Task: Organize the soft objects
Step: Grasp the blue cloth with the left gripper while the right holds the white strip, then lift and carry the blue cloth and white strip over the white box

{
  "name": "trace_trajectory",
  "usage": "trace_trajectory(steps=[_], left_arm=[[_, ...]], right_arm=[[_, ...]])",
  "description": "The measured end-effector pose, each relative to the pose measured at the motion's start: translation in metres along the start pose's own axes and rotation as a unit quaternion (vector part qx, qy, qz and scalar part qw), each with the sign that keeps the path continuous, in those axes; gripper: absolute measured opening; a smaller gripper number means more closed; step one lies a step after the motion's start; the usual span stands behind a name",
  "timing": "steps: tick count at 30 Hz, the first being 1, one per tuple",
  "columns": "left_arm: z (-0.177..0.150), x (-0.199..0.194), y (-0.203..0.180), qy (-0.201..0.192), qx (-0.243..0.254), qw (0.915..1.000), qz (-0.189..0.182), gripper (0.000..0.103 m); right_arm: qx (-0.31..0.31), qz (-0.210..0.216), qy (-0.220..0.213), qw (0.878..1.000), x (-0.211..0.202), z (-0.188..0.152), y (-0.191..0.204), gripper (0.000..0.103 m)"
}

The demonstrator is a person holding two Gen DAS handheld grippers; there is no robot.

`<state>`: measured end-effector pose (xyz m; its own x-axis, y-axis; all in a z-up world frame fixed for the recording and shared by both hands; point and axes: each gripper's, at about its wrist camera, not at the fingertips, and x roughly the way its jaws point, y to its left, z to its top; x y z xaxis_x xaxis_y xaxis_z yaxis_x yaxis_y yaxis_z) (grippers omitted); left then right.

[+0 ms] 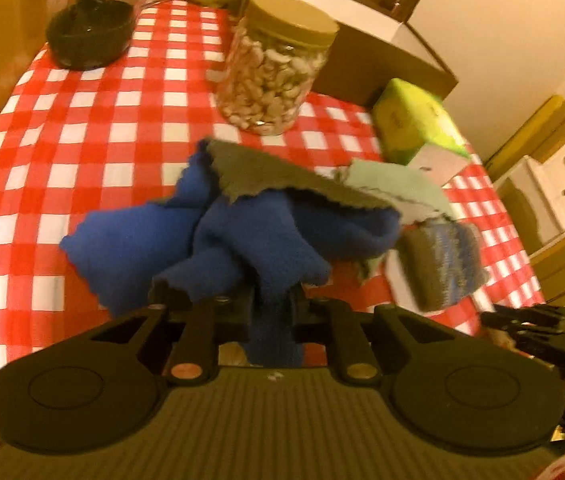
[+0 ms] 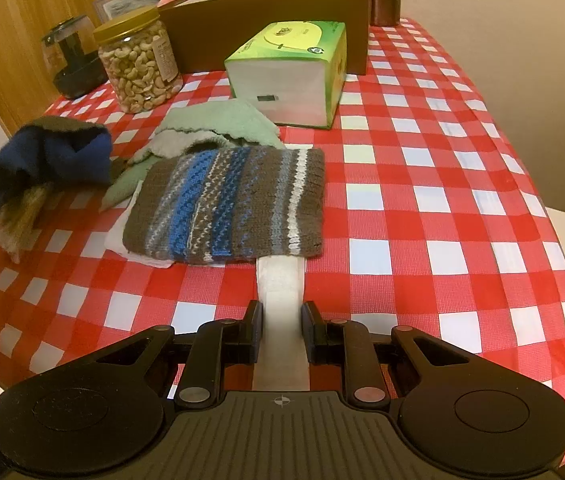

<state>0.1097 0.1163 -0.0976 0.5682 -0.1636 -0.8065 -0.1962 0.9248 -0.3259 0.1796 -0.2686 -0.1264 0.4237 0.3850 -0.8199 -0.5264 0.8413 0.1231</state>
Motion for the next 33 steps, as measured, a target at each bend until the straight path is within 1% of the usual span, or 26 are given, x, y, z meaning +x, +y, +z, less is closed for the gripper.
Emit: trace_trajectory(steps=[1, 3, 5, 9, 14, 19, 22, 27, 33], left_arm=[[0.001, 0.000, 0.000, -0.003, 0.003, 1.0000, 0.003, 0.003], [0.006, -0.006, 0.000, -0.018, 0.013, 0.9997, 0.013, 0.003], [0.014, -0.019, -0.001, -0.045, 0.024, 0.9985, 0.019, 0.003], [0.037, -0.048, 0.000, -0.098, 0.027, 0.9946, 0.023, 0.003], [0.063, -0.095, -0.001, -0.173, 0.036, 0.9839, 0.025, 0.003], [0.081, -0.132, 0.002, -0.227, 0.039, 0.9725, 0.036, 0.003], [0.090, -0.147, 0.005, -0.245, 0.039, 0.9677, 0.045, 0.003], [0.105, -0.165, 0.014, -0.263, 0.038, 0.9617, 0.067, 0.003], [0.111, -0.170, 0.019, -0.269, 0.035, 0.9587, 0.087, 0.003]], right_arm=[[-0.001, 0.000, -0.001, 1.000, 0.000, 0.000, 0.000, 0.021], [-0.002, 0.000, -0.001, 1.000, 0.000, -0.001, 0.000, 0.021], [0.000, 0.000, -0.002, 1.000, 0.000, -0.001, 0.000, 0.021], [0.003, 0.001, -0.004, 1.000, -0.001, -0.002, 0.000, 0.021], [0.010, 0.003, -0.004, 1.000, -0.002, -0.001, -0.002, 0.021], [0.014, 0.006, -0.016, 1.000, -0.011, 0.006, -0.003, 0.021], [0.015, 0.006, -0.024, 1.000, -0.022, 0.014, -0.005, 0.021], [0.022, 0.007, -0.042, 0.999, -0.043, 0.030, -0.008, 0.021], [0.024, 0.016, -0.068, 0.997, -0.064, 0.055, -0.008, 0.021]])
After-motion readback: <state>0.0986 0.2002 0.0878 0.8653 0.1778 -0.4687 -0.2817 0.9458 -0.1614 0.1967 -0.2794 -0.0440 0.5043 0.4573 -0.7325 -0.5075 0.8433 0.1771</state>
